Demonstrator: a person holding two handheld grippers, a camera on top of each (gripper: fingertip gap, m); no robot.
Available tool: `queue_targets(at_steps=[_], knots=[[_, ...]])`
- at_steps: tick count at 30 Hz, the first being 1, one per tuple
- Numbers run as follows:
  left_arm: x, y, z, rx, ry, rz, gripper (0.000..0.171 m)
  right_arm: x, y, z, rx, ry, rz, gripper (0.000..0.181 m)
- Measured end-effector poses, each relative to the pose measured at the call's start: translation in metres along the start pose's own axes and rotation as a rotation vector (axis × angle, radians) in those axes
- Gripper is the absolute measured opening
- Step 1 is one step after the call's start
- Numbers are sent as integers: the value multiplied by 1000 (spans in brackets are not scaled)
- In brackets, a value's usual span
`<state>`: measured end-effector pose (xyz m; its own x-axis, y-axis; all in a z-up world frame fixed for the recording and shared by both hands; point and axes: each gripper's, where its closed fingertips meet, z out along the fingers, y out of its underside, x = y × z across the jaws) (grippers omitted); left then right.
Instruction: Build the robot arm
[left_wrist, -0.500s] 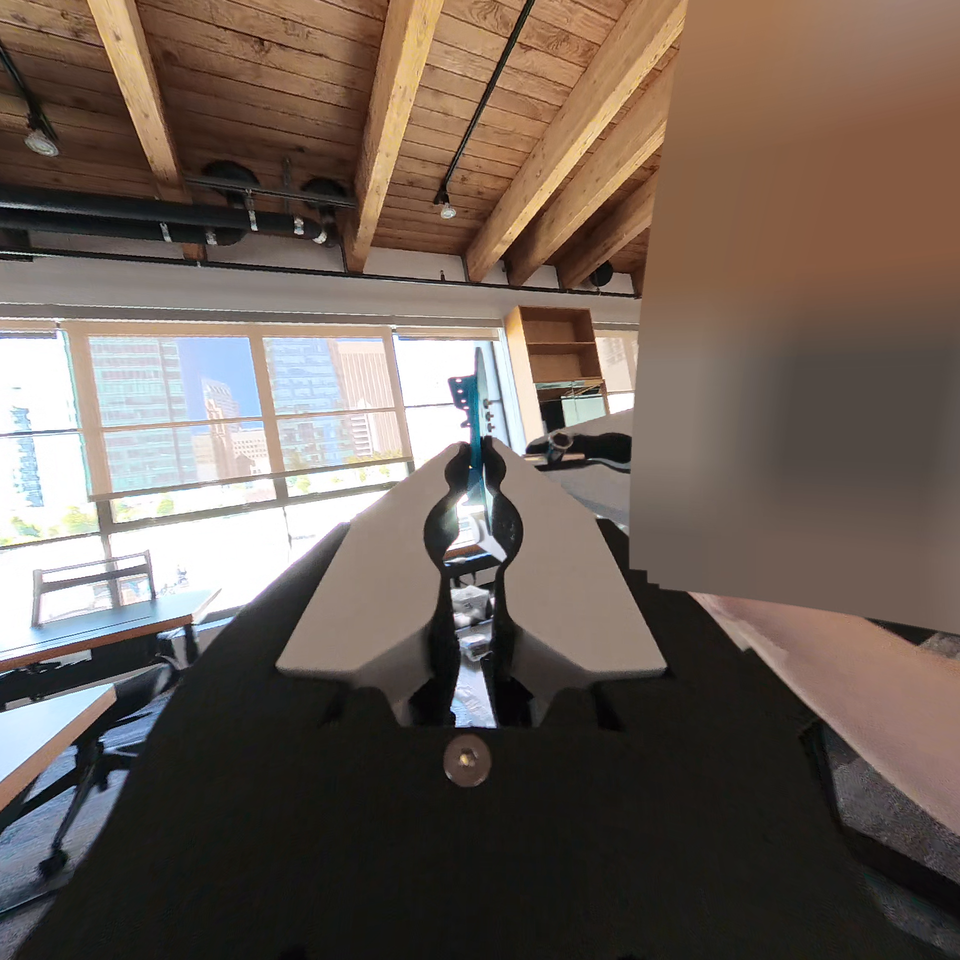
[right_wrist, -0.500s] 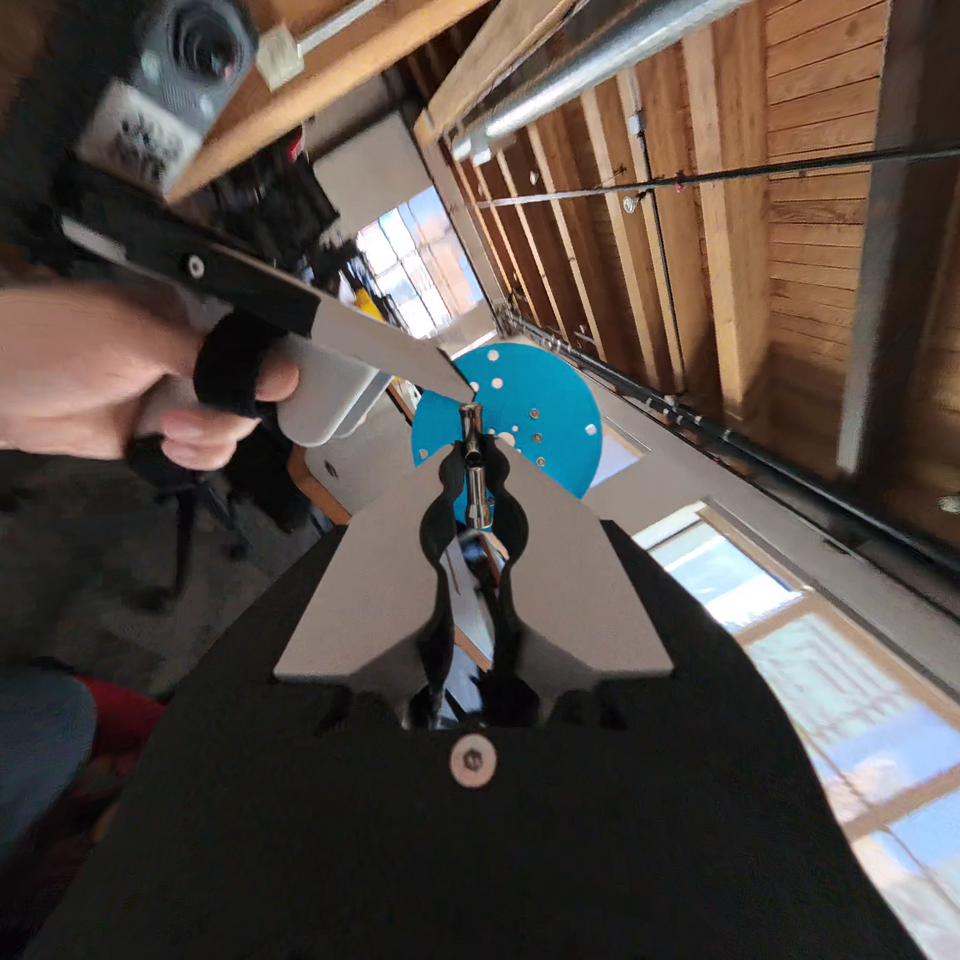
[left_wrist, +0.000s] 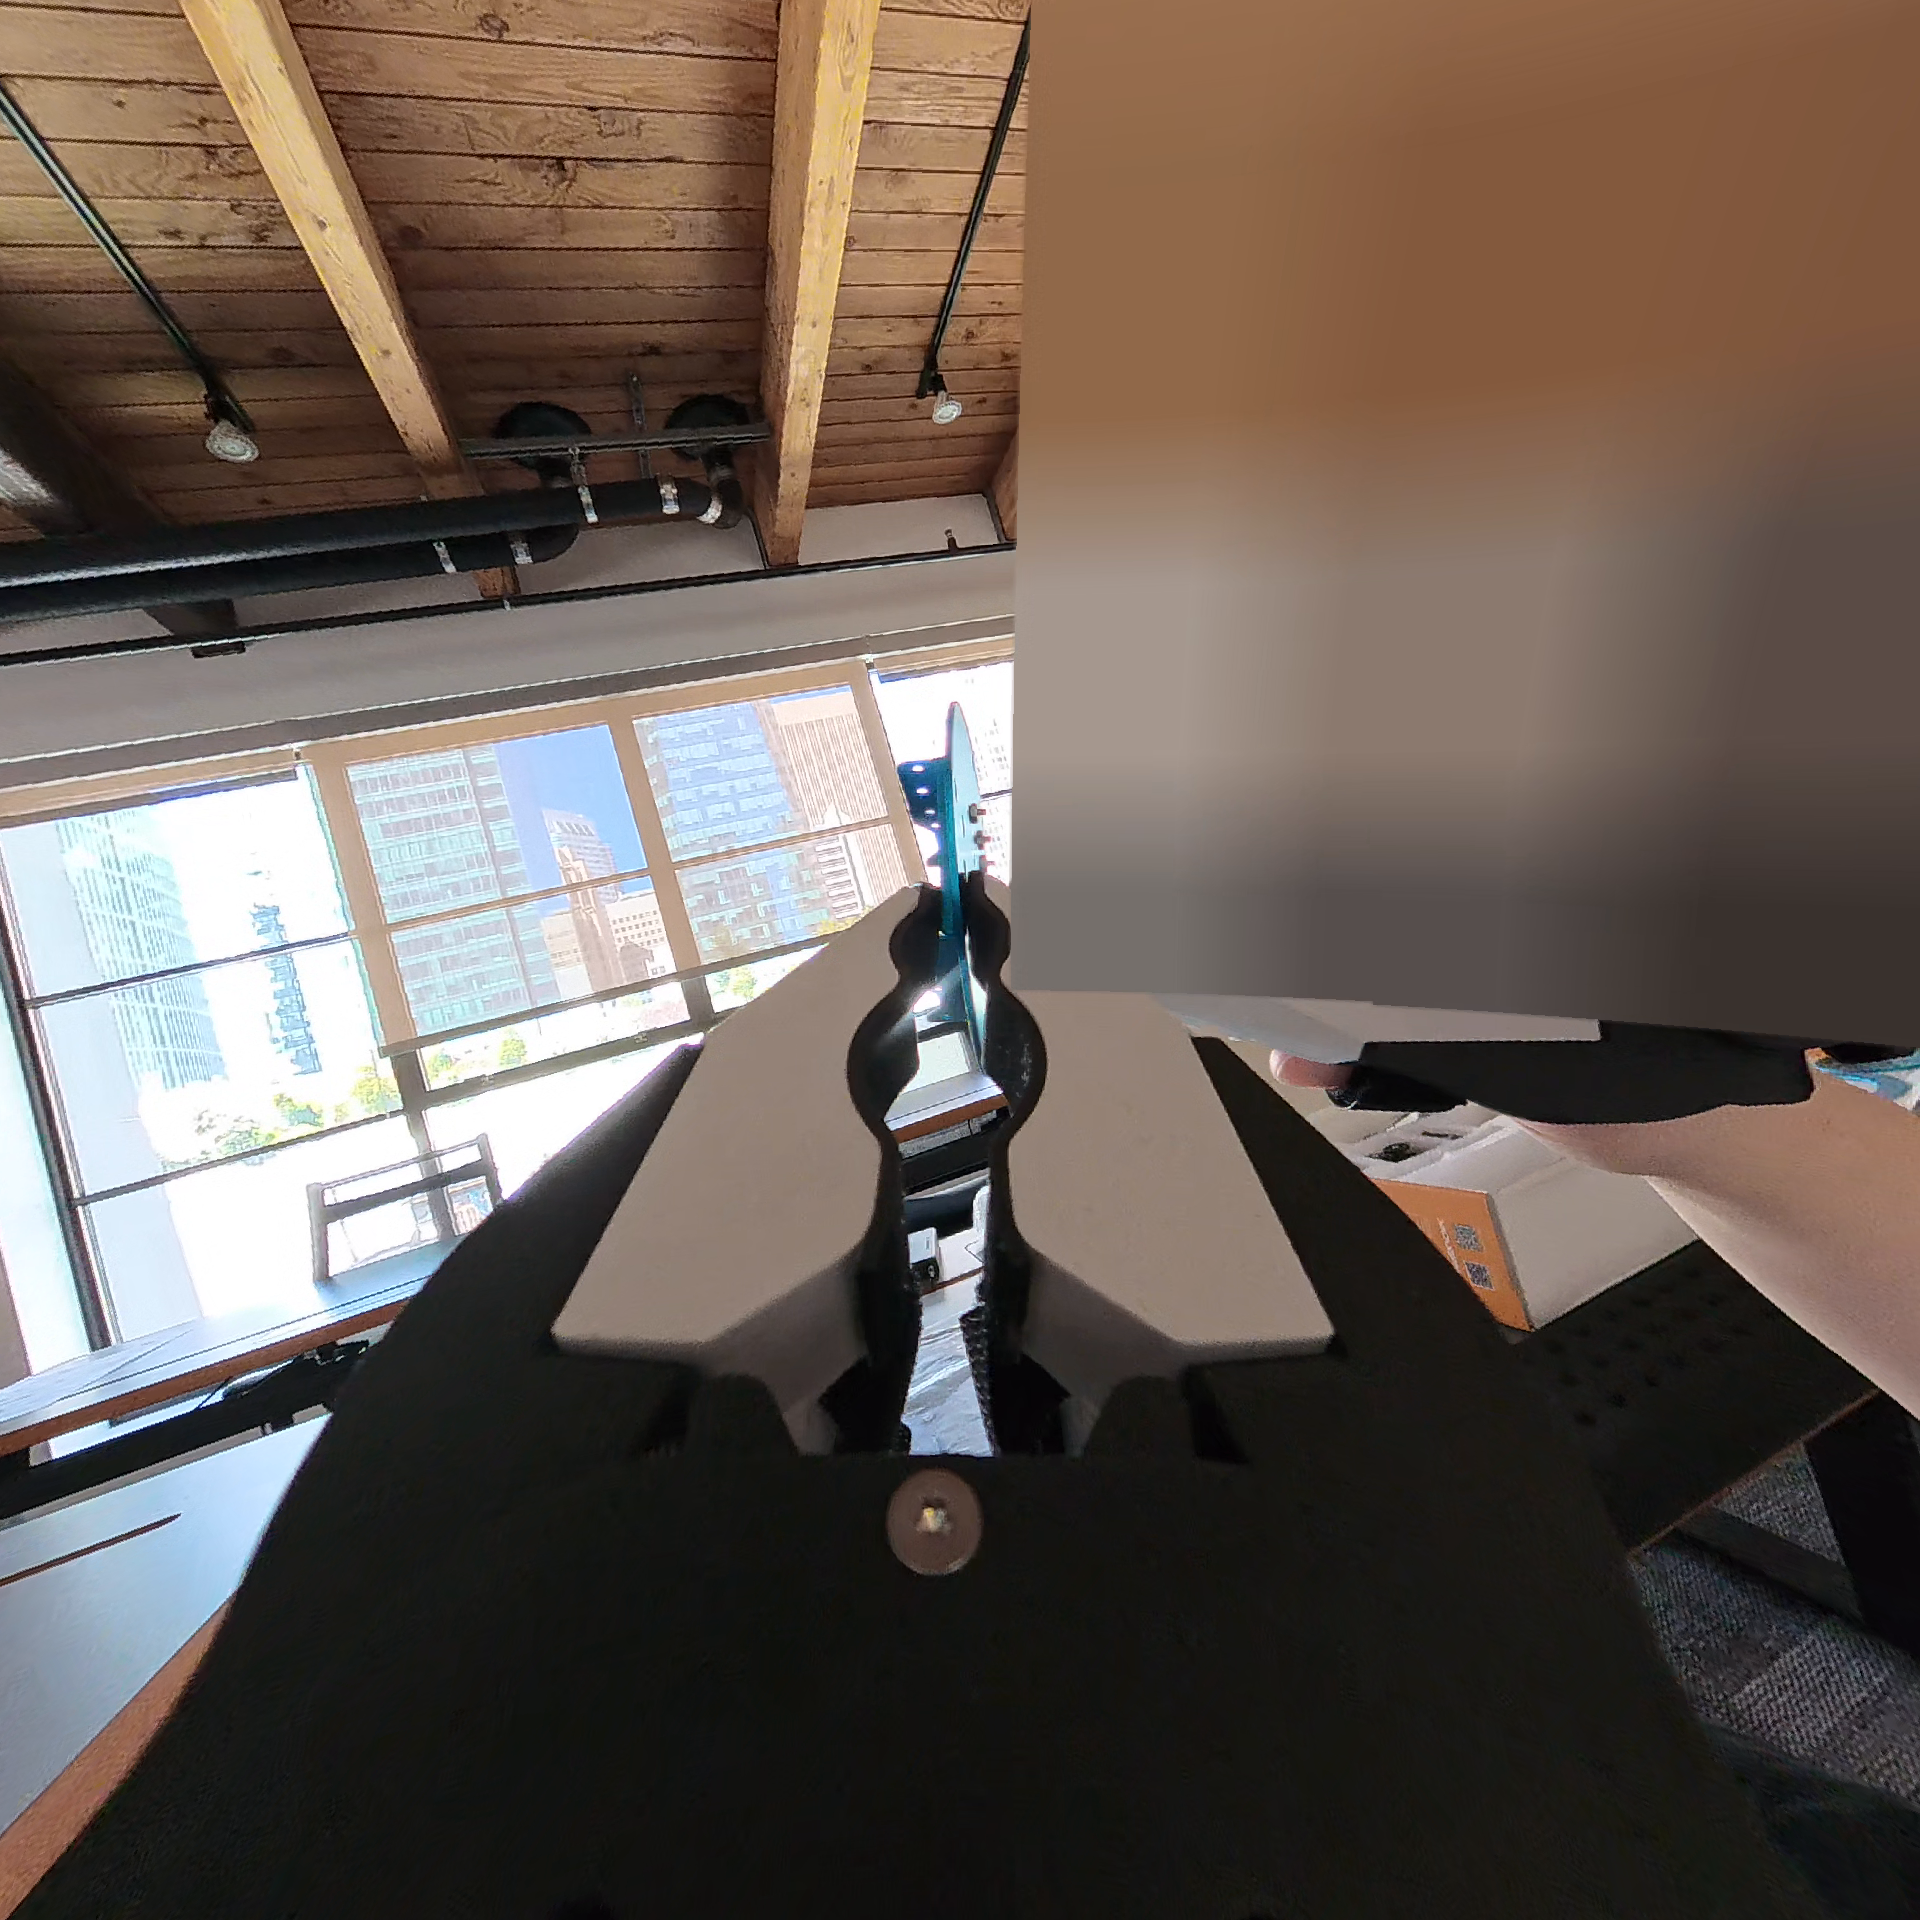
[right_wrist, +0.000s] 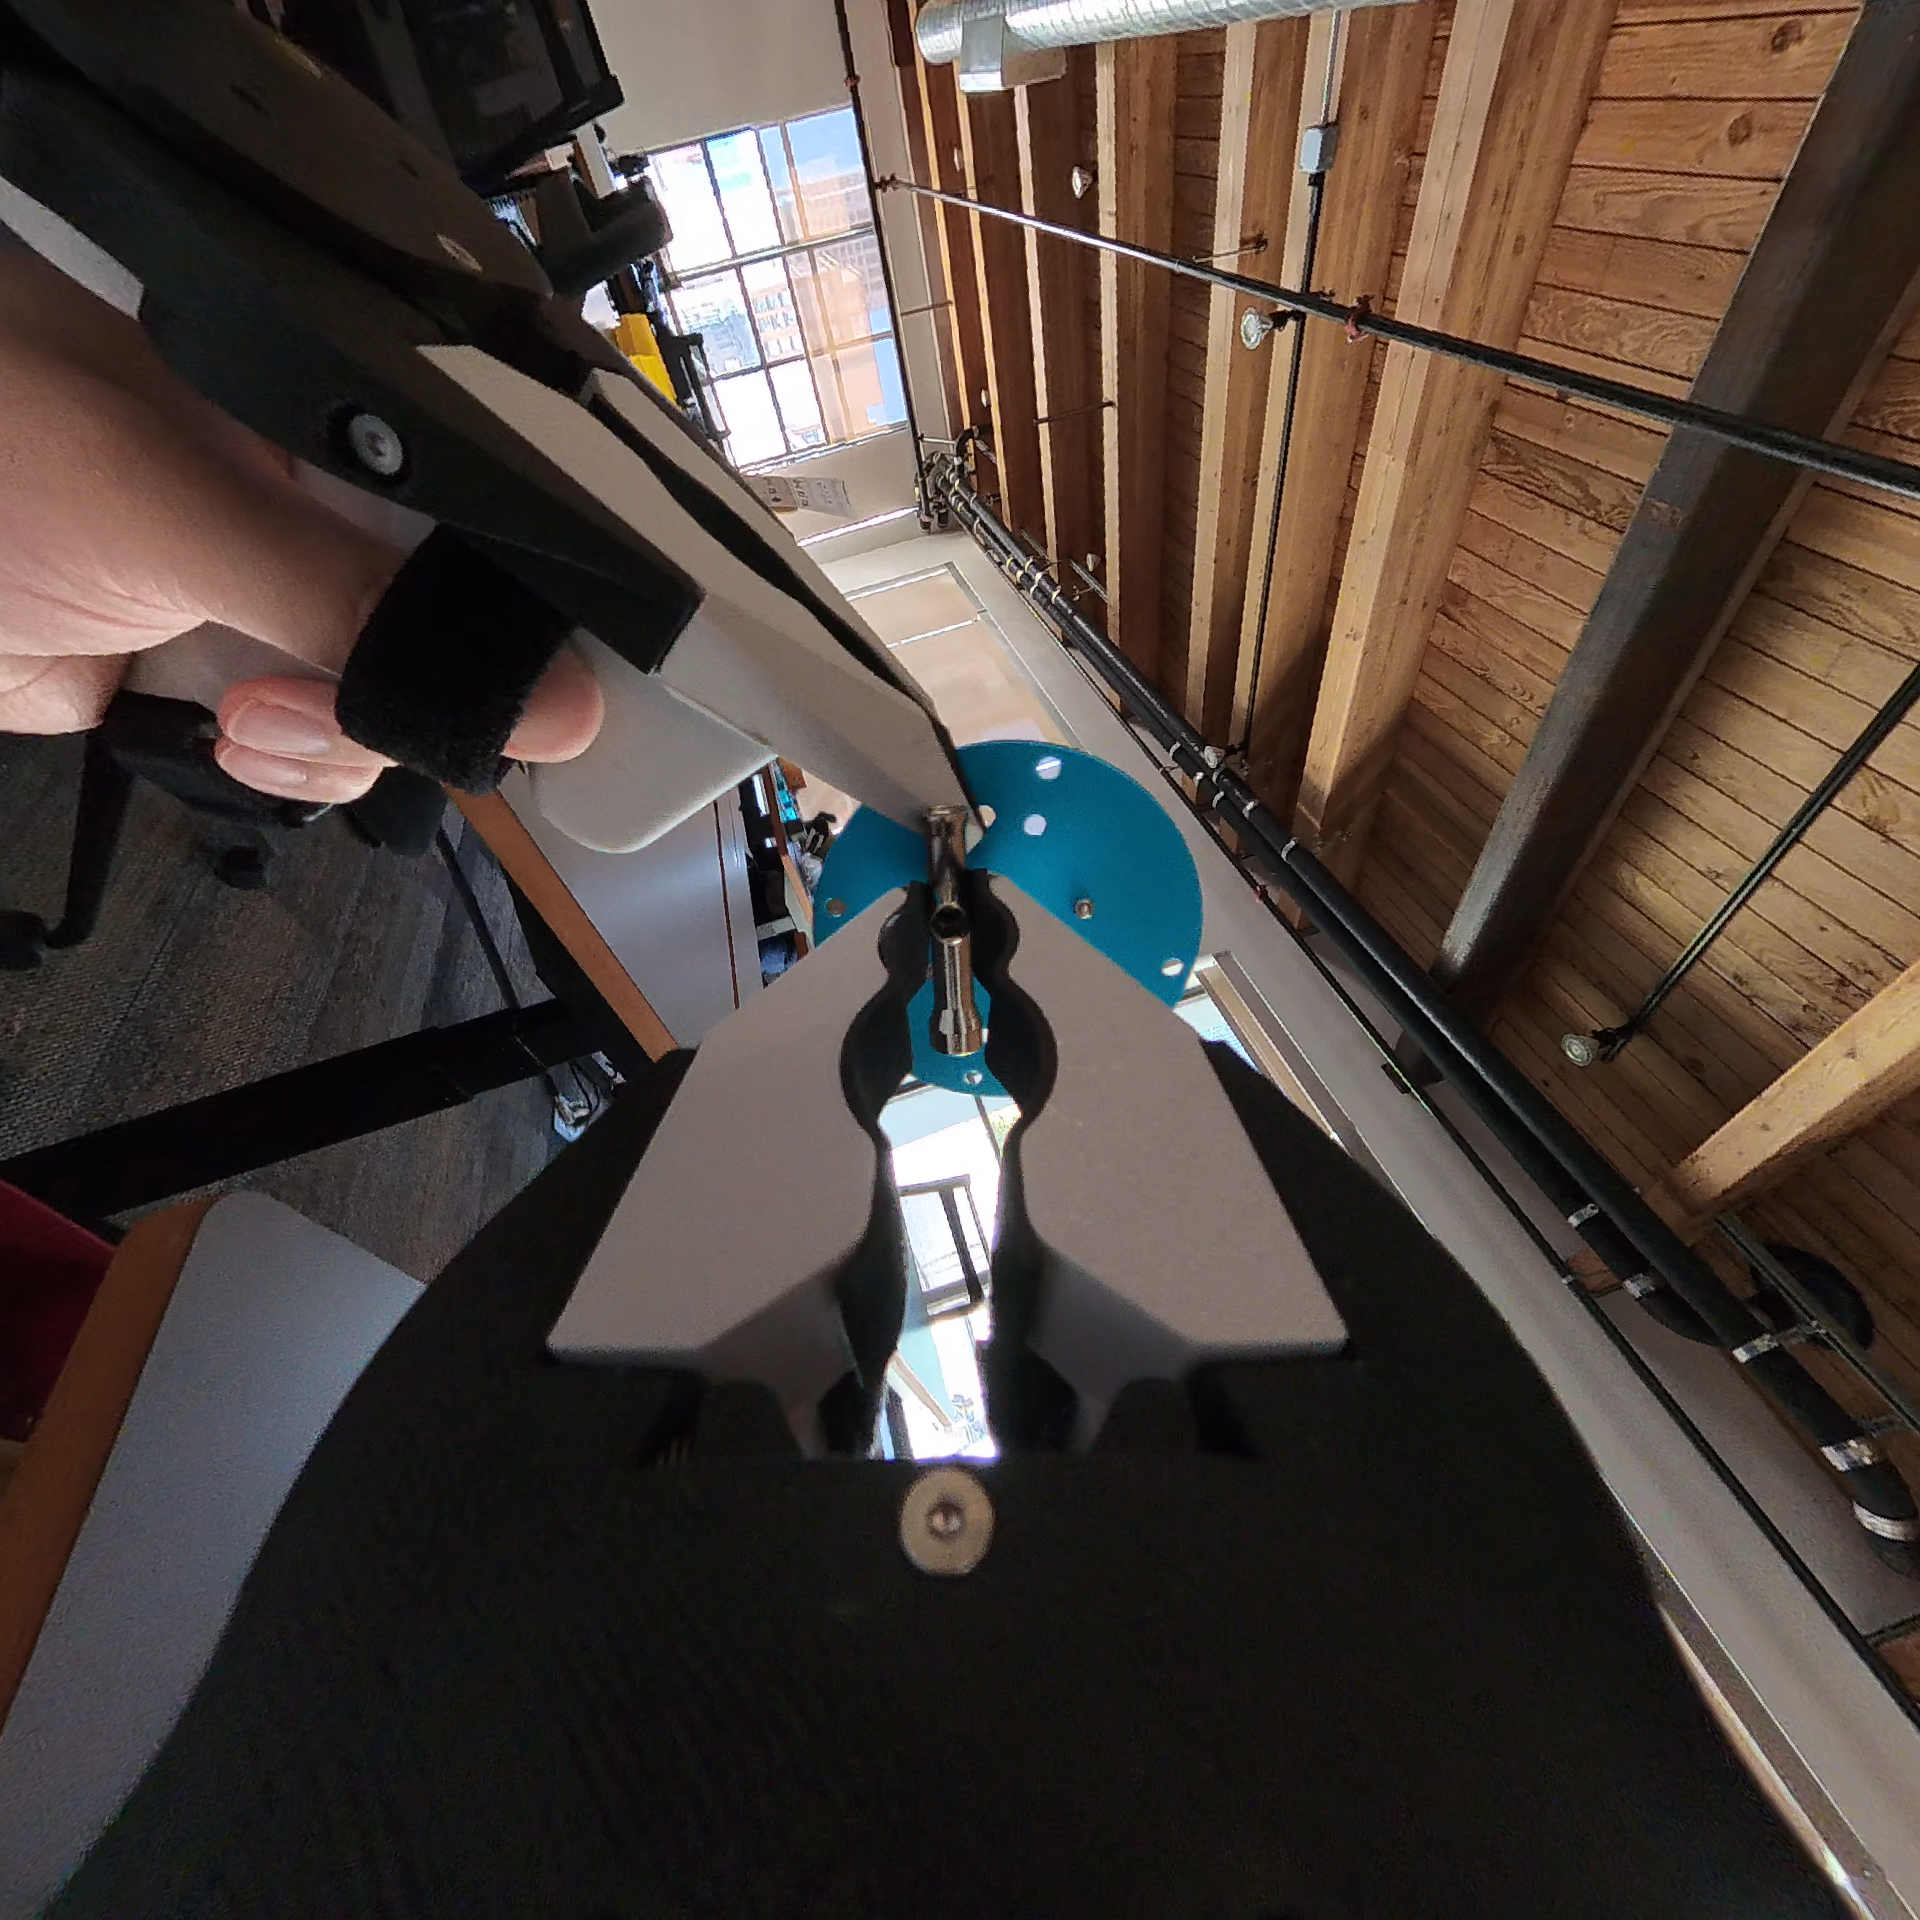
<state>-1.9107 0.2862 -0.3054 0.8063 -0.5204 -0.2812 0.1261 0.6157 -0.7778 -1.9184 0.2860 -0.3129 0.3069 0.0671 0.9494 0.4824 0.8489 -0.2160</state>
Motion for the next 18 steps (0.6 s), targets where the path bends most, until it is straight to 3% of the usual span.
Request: queue_targets(at_steps=[18], knots=[[4, 4, 1, -21, 32, 11, 2, -1, 9, -2, -59, -66, -86, 7]])
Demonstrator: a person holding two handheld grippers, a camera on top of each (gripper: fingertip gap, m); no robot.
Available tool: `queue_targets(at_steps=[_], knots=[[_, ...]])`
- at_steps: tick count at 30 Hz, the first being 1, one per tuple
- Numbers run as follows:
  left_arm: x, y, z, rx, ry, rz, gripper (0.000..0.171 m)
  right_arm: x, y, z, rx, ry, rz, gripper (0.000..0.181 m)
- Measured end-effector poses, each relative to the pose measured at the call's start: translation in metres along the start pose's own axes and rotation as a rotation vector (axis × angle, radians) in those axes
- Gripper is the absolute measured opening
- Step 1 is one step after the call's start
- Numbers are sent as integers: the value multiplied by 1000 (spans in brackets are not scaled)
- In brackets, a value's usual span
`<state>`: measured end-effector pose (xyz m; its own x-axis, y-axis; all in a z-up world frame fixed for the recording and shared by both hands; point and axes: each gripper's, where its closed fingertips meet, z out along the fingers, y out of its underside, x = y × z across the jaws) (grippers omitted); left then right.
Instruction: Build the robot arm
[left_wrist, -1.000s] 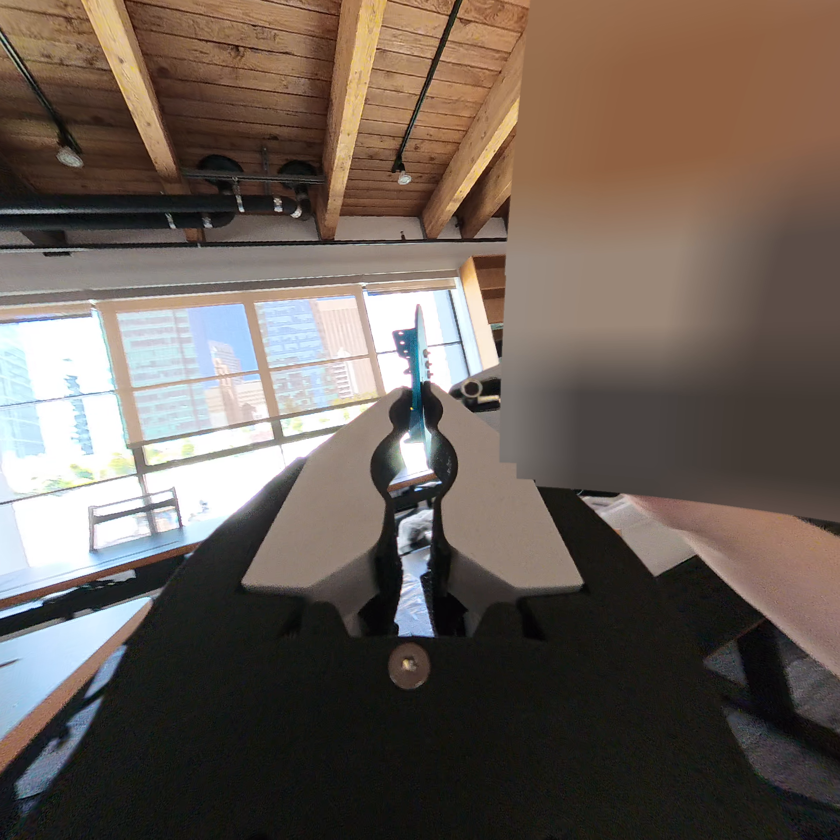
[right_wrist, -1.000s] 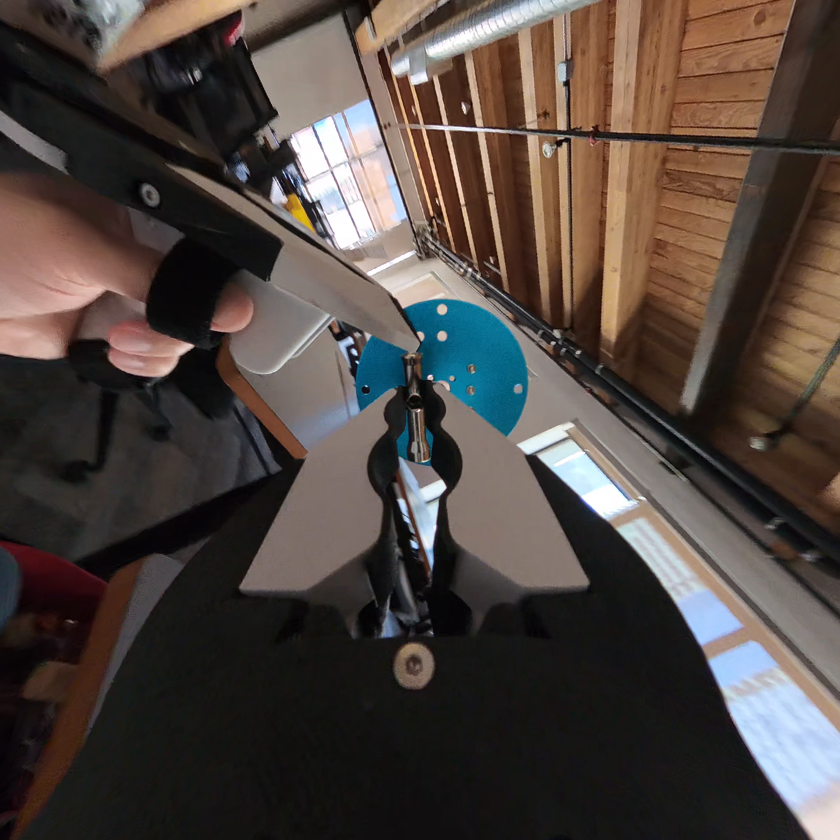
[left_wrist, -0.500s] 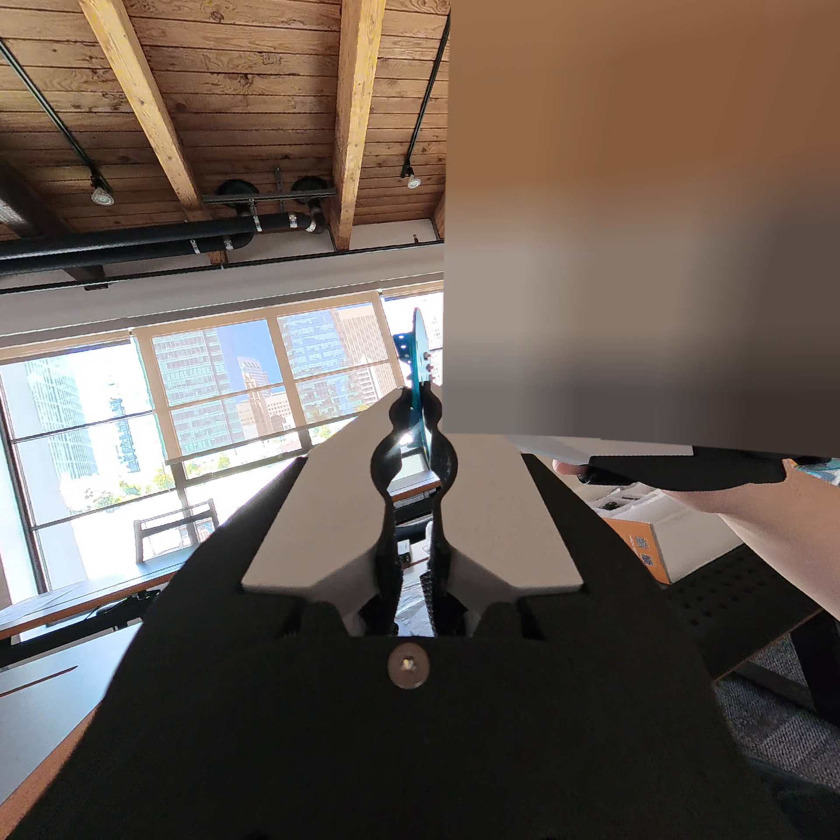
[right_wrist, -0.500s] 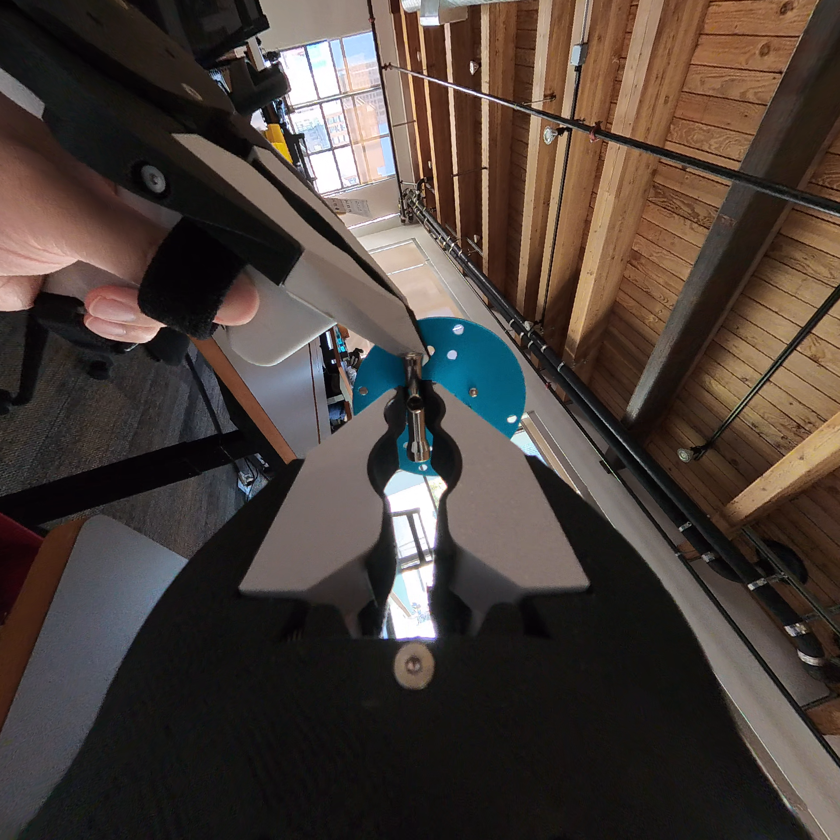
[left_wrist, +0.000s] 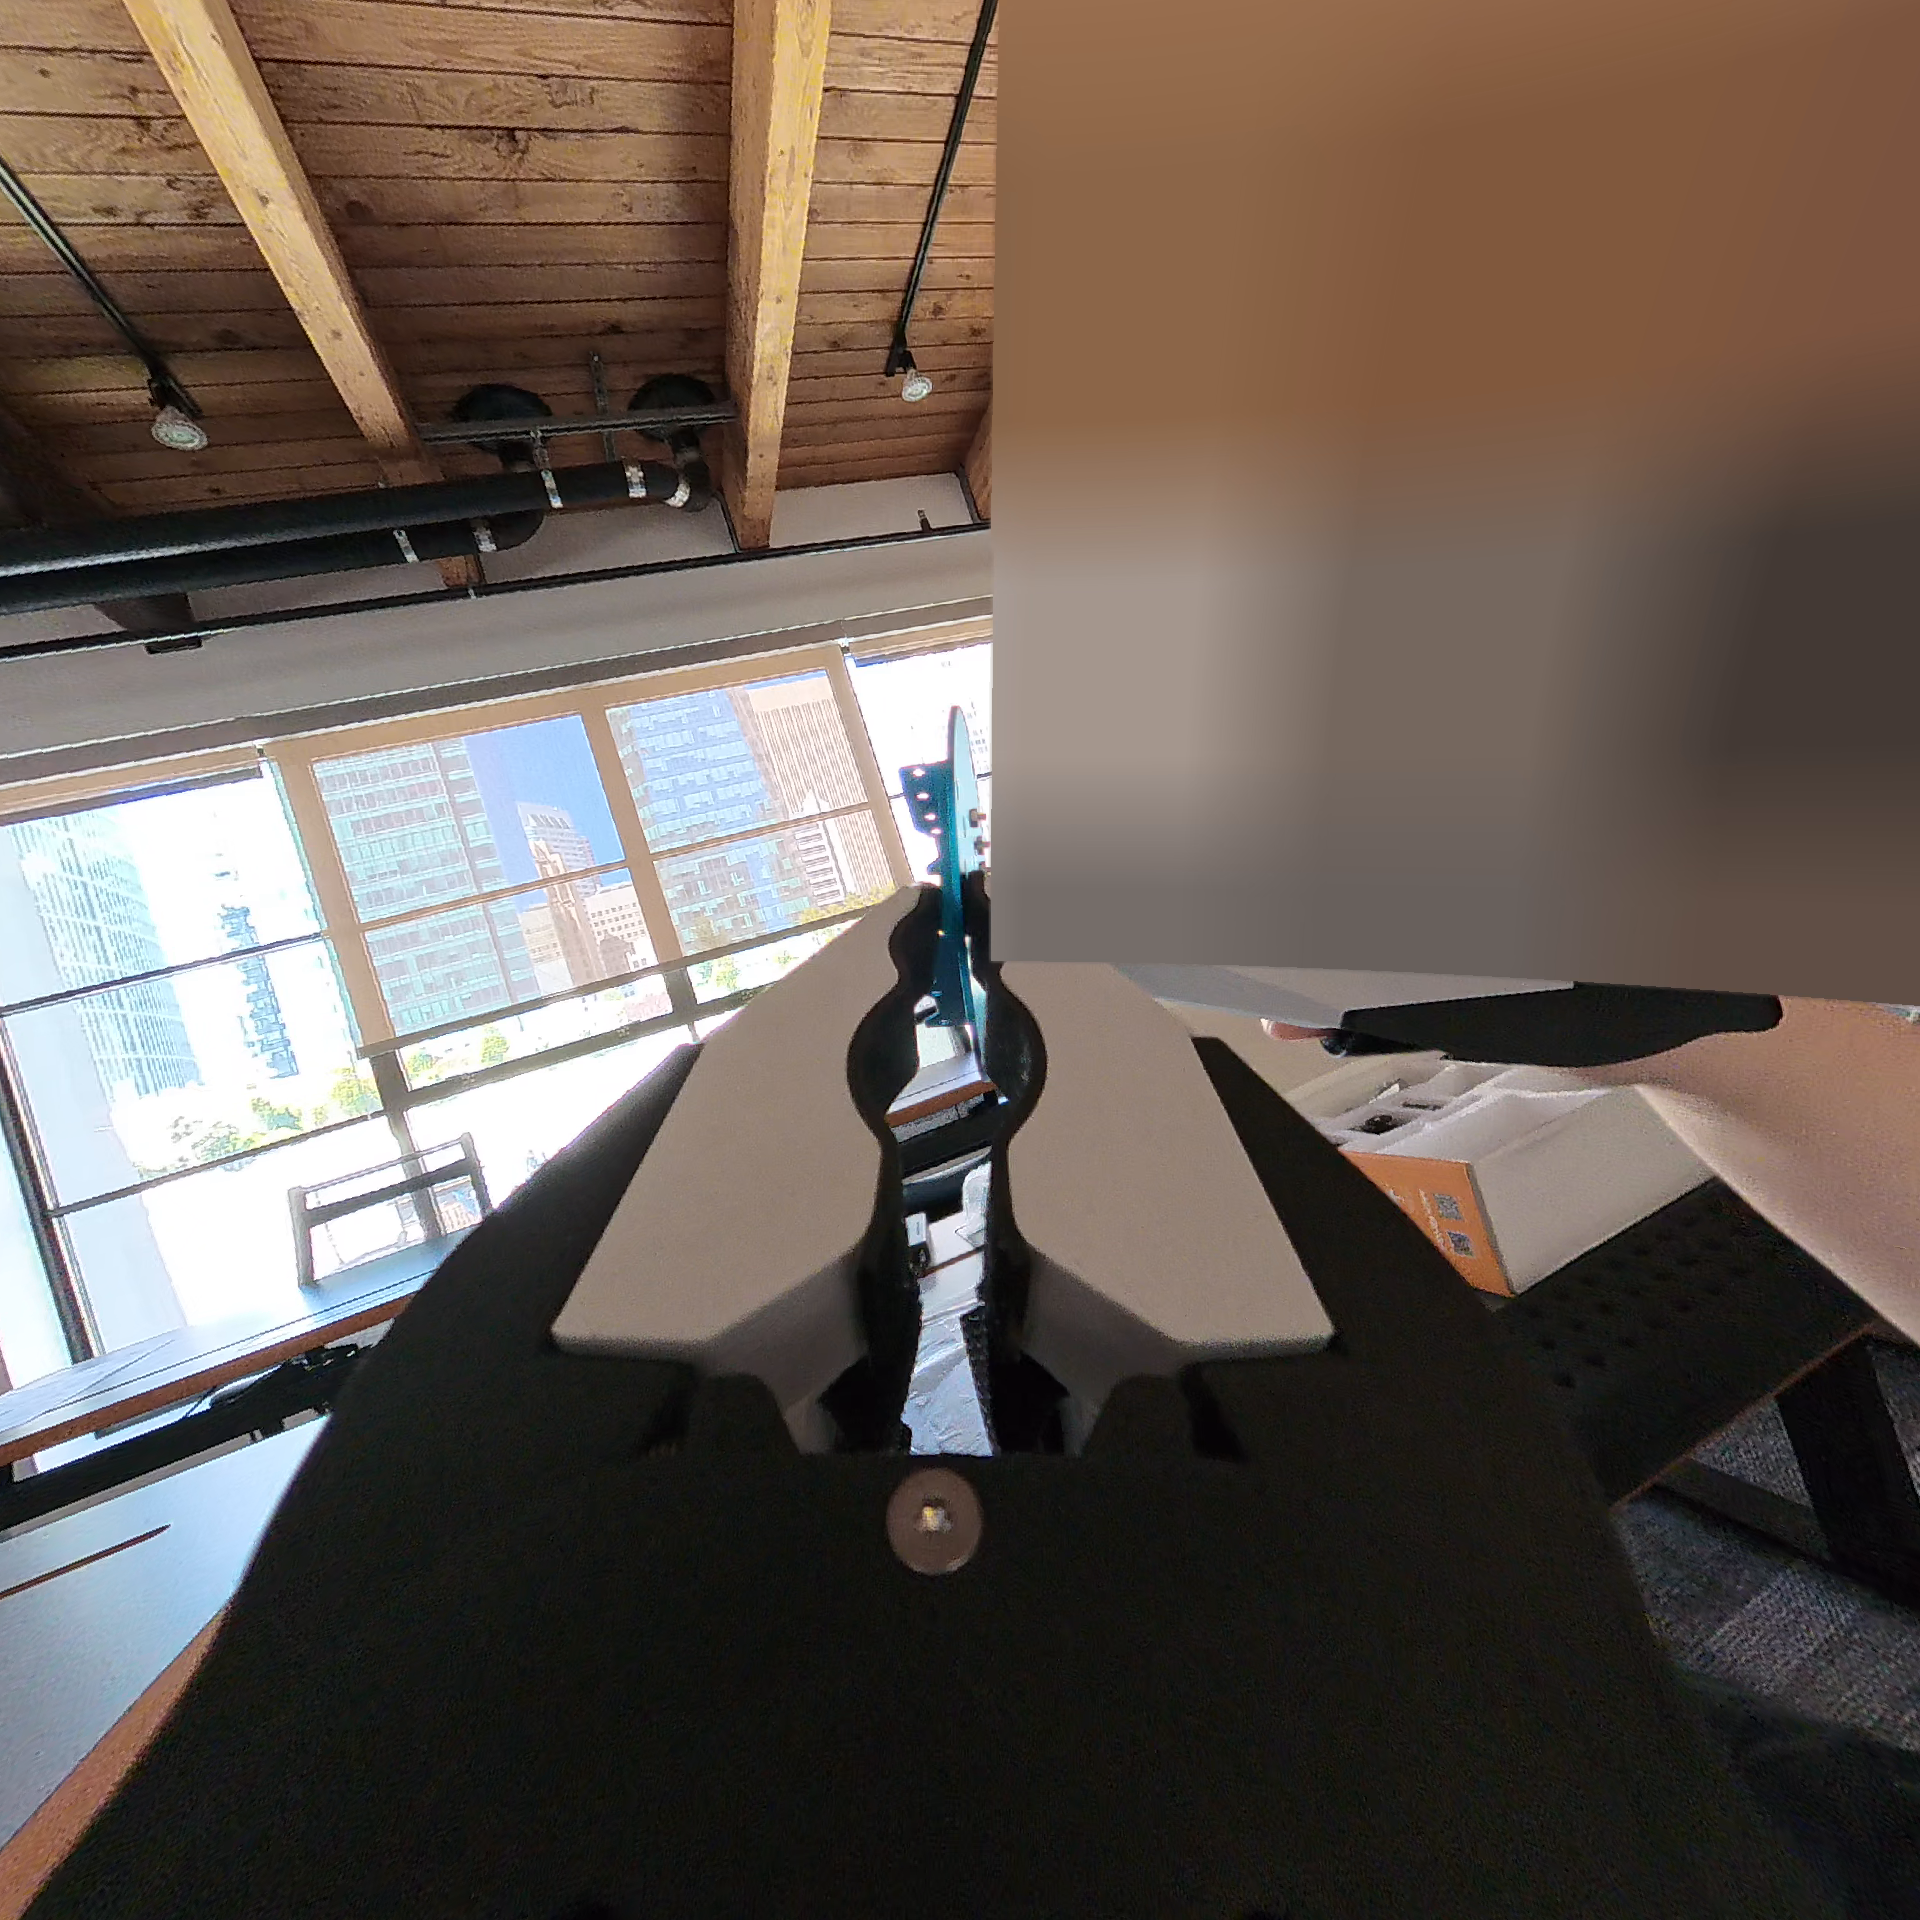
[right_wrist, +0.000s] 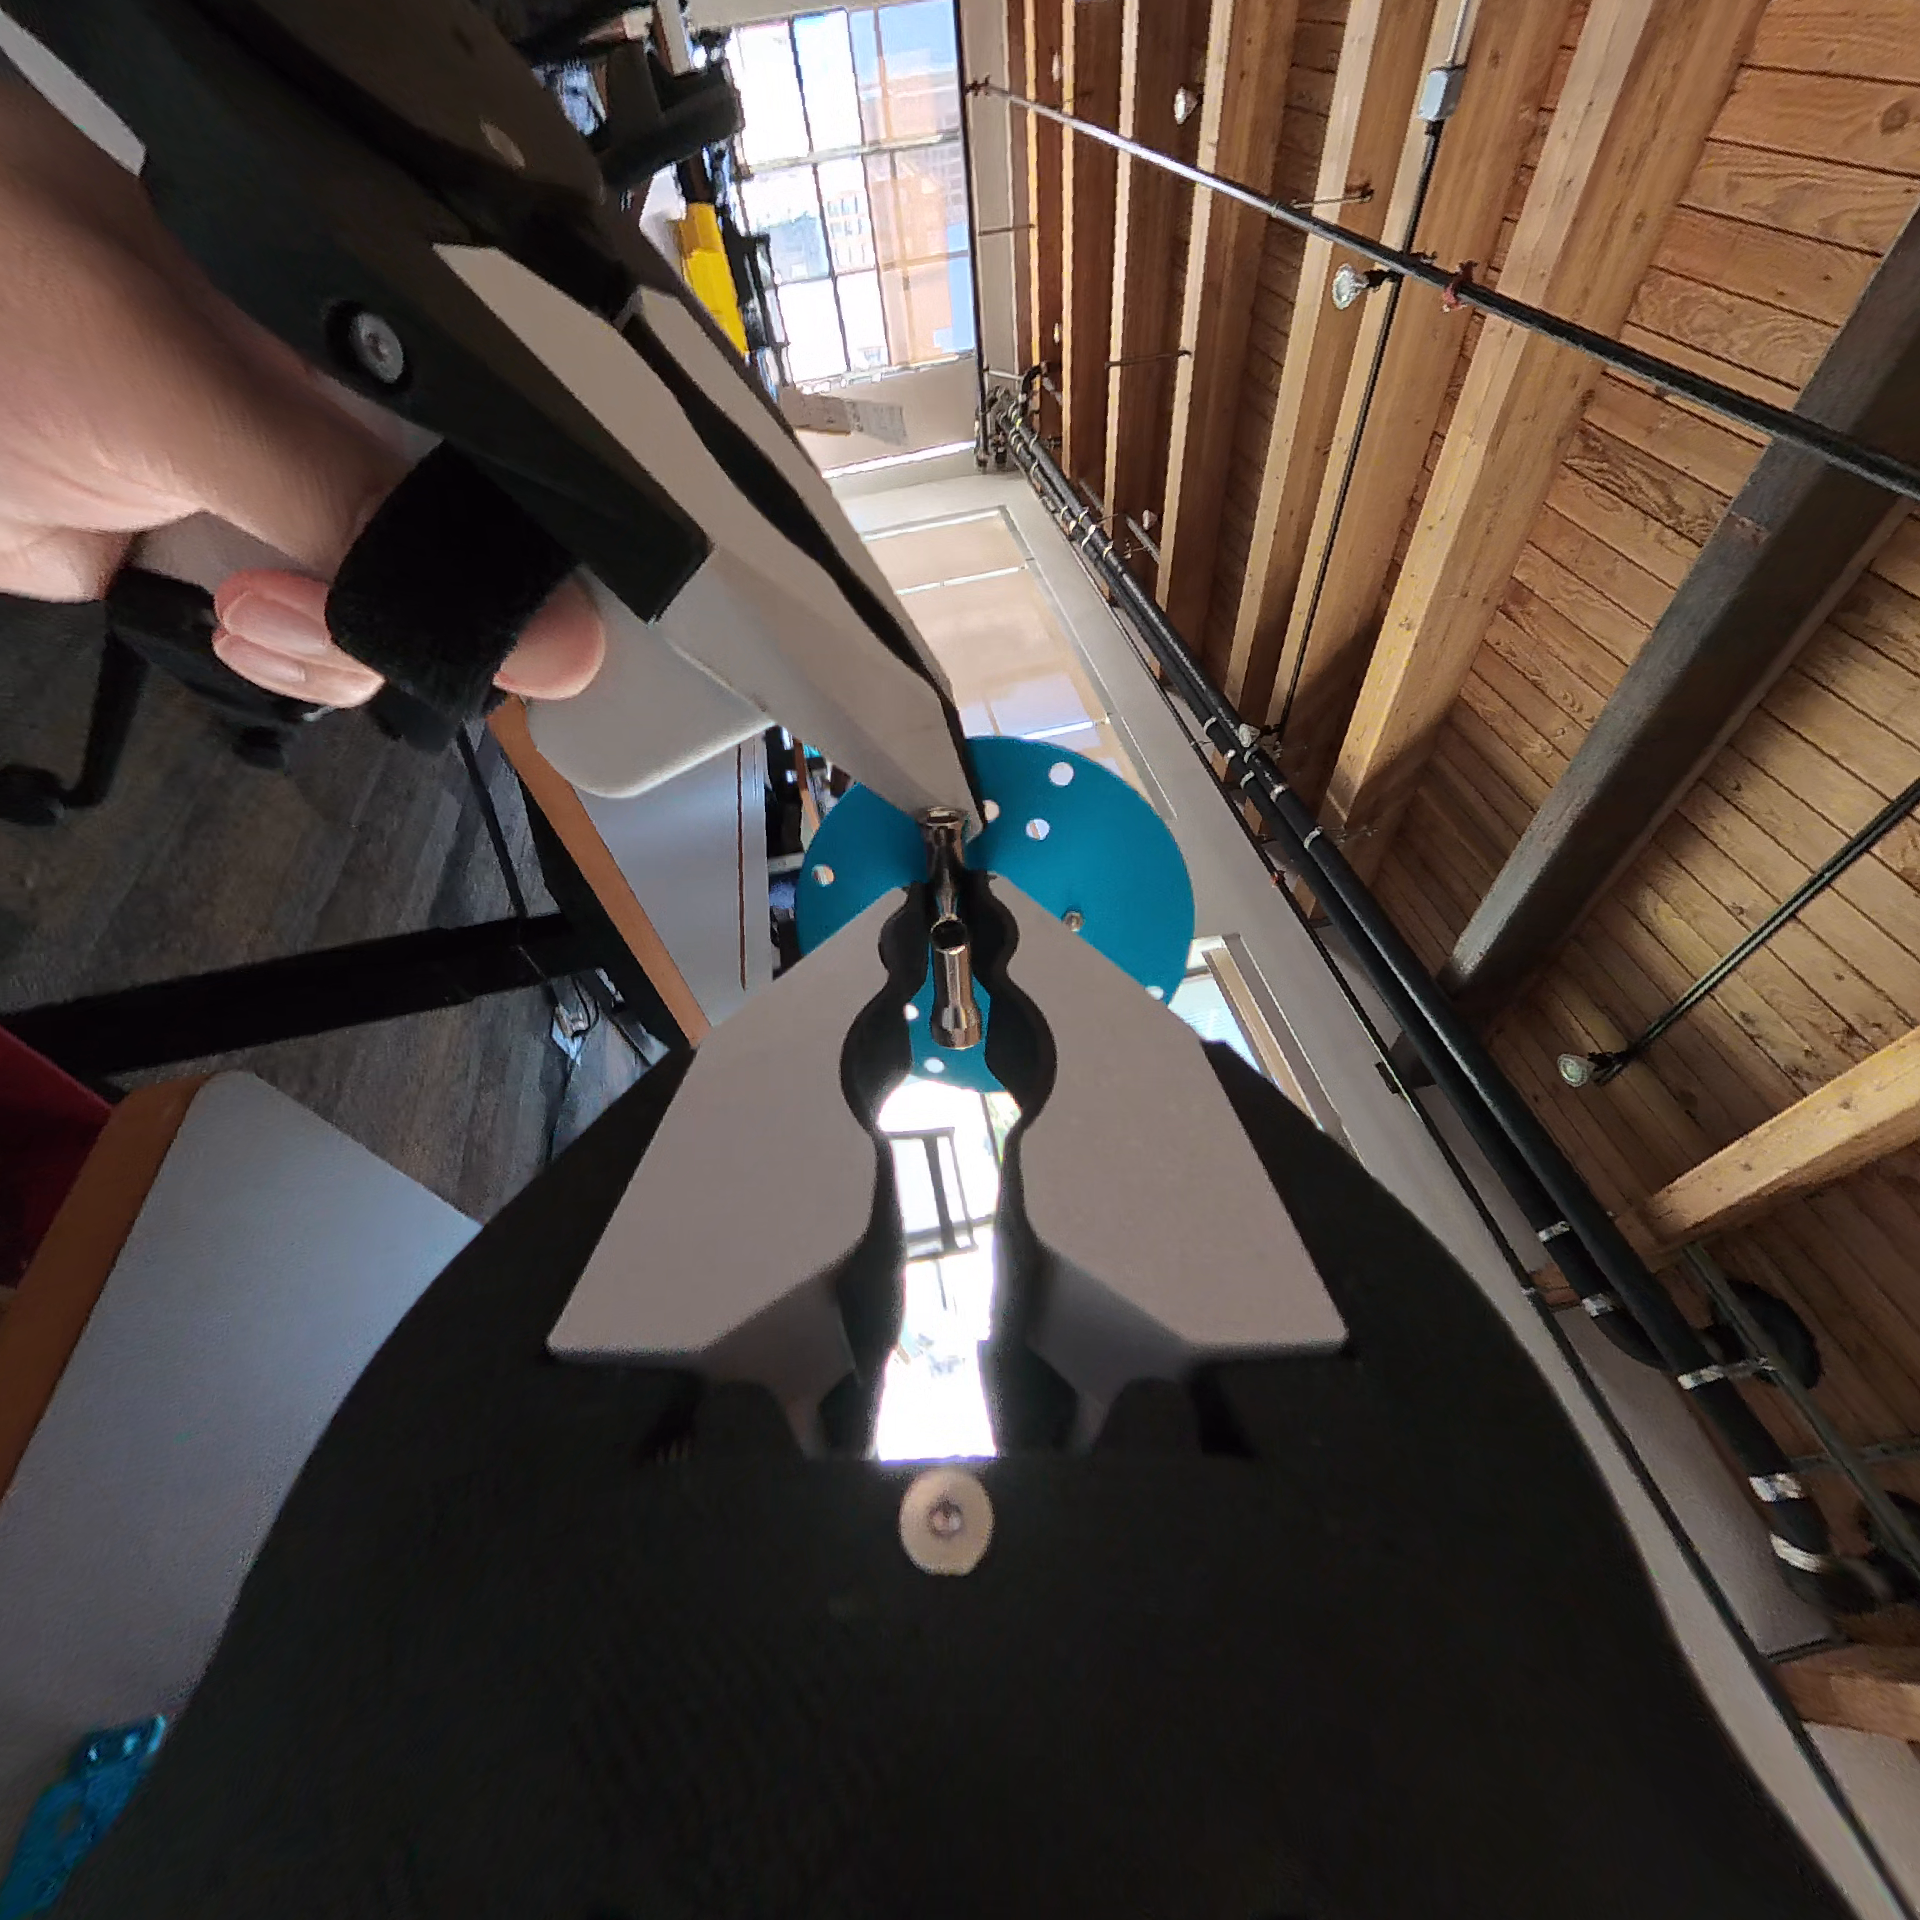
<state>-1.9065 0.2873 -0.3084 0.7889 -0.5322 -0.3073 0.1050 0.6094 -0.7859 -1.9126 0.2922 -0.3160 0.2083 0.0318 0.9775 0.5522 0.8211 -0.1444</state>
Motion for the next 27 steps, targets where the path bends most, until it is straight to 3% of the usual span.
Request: queue_targets(at_steps=[7, 22, 27], knots=[[1, 2, 1, -18, -42, 79, 2, -2, 7, 1, -113, 0, -148, 7], [-3, -6, 1, 94, -173, 139, 3, 1, 5, 6, -82, 98, 538, 6], [-2, -5, 0, 87, -198, 184, 3, 0, 6, 6, -97, 162, 529, 6]])
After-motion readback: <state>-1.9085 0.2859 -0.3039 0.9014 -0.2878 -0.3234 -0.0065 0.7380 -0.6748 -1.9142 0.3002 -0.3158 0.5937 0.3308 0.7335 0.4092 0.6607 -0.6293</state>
